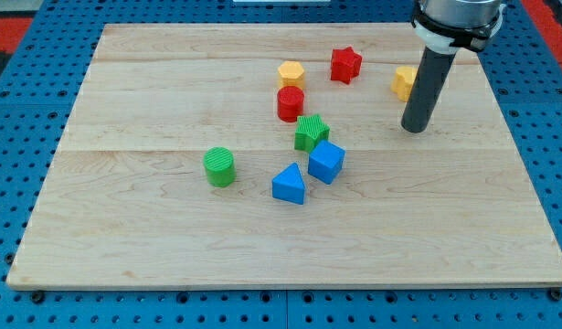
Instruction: Place the yellow heart towards the bottom of the board
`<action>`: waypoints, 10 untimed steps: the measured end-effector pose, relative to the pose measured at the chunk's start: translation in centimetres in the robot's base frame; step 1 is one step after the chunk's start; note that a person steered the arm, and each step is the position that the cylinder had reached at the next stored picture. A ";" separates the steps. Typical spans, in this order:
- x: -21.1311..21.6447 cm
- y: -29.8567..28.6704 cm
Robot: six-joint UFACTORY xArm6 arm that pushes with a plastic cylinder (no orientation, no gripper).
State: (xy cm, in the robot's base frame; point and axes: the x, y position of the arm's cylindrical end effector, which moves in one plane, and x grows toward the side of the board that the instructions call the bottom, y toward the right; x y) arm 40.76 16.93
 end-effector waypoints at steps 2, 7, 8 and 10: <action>-0.2 10.1; -10.0 -2.1; -11.6 -2.9; -3.6 -1.9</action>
State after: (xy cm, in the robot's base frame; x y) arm 37.20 15.05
